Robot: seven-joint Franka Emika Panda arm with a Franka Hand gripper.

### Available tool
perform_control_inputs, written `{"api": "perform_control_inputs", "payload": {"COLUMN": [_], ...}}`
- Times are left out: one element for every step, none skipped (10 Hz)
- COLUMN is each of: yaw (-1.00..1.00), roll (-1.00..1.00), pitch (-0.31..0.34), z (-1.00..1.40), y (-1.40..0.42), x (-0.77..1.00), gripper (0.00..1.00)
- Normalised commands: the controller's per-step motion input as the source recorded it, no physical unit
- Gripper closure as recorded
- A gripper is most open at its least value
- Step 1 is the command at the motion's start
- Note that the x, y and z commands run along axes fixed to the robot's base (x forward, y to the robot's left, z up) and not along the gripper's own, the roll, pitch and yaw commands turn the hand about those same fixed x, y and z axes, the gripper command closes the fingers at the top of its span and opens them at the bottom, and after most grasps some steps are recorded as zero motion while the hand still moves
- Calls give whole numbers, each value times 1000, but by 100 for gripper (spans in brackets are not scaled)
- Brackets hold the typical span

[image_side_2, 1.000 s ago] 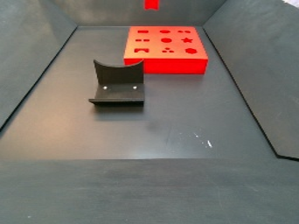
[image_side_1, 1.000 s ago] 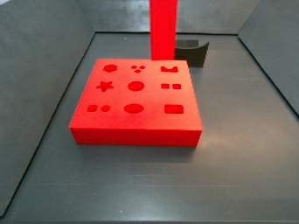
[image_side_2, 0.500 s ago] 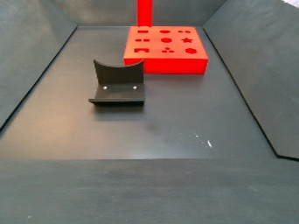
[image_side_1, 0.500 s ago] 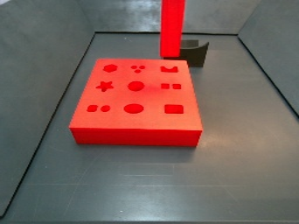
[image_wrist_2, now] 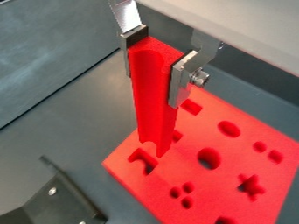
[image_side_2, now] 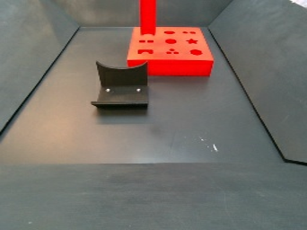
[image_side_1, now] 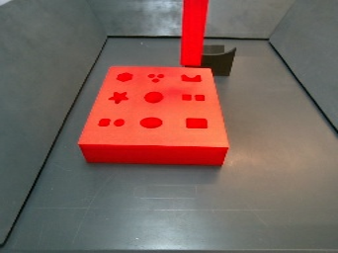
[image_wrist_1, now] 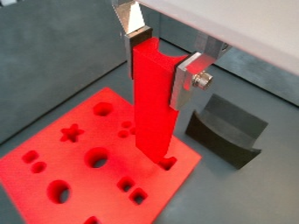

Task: Insert the arch object.

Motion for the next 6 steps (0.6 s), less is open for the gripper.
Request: {"api": "perform_control_inputs", "payload": {"yaw": [349, 363, 171, 109, 106, 0], "roll": [51, 69, 89, 71, 61, 106], "pitch": [0, 0, 0, 0, 0, 0], "z": [-317, -151, -123, -143, -220, -177], "y": [386, 111, 0, 0, 0, -60], "x": [220, 143, 0, 0, 0, 11], "gripper": [100, 100, 100, 100, 100, 100]}}
